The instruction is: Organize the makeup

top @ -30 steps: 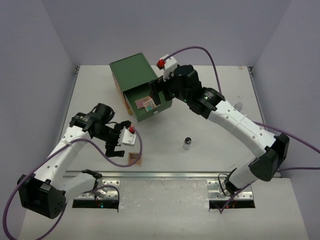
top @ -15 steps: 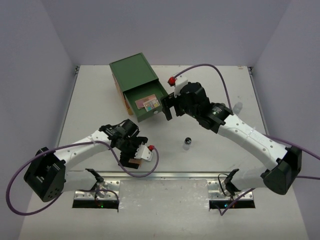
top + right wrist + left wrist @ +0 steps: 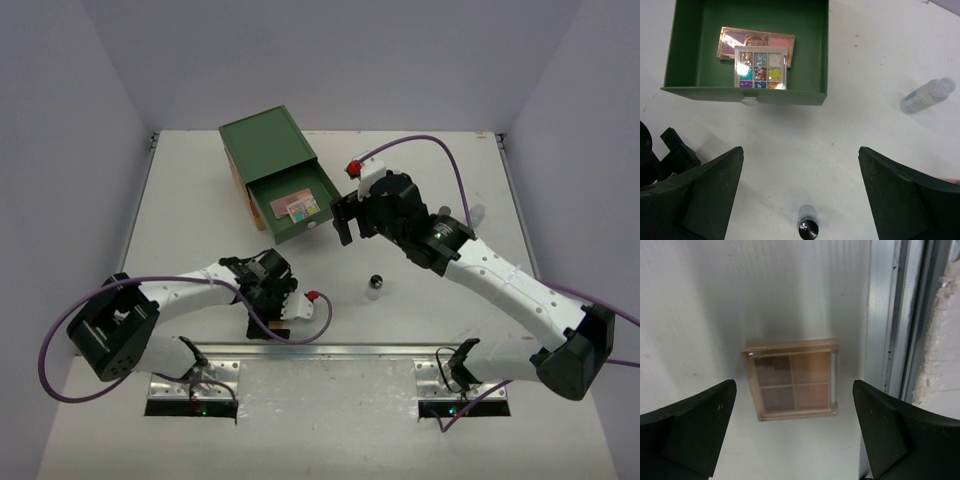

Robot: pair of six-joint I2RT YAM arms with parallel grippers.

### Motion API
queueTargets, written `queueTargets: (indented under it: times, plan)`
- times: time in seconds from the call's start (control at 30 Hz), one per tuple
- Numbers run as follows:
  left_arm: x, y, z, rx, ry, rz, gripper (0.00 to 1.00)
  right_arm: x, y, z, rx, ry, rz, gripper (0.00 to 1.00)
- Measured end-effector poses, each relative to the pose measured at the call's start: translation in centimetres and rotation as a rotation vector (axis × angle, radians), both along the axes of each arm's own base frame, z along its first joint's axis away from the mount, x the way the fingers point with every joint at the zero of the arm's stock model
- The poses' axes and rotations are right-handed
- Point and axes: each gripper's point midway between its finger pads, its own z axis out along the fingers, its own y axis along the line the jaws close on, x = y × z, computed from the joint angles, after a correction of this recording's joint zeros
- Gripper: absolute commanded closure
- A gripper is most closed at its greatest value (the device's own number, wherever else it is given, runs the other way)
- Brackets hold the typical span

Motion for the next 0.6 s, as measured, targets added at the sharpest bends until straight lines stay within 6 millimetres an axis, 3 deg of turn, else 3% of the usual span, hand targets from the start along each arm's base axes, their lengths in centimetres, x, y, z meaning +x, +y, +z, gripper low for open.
queueTargets:
  times: [0.1,0.3,0.43,0.53,0.6]
  plan:
    - [-1.03,0.04,-0.76,0.020,0.006,0.001,0.00,-0.06,-0.13,-0.38,-0.007,0.006,-0.003,0.04]
    - [-0.36,-0.34,-1.06,0.017,-0.037,0.079,0.01,-0.10,-0.17,-0.61,-0.011,0.009,-0.003,0.03]
    - [-0.33,-0.67,-1.05,-0.008,-0.037,0.129,0.34,-0.10,-0.17,-0.61,-0.011,0.009,-0.003,0.04]
    - [-0.45,-0.89,-1.03,-0.030,-0.037,0.140,0.52,-0.10,-0.18,-0.61,-0.011,0.009,-0.003,0.04]
    - [-0.50,-0.92,-1.02,-0.038,-0.040,0.141,0.72,-0.09,-0.19,-0.61,-0.012,0.009,-0.003,0.04]
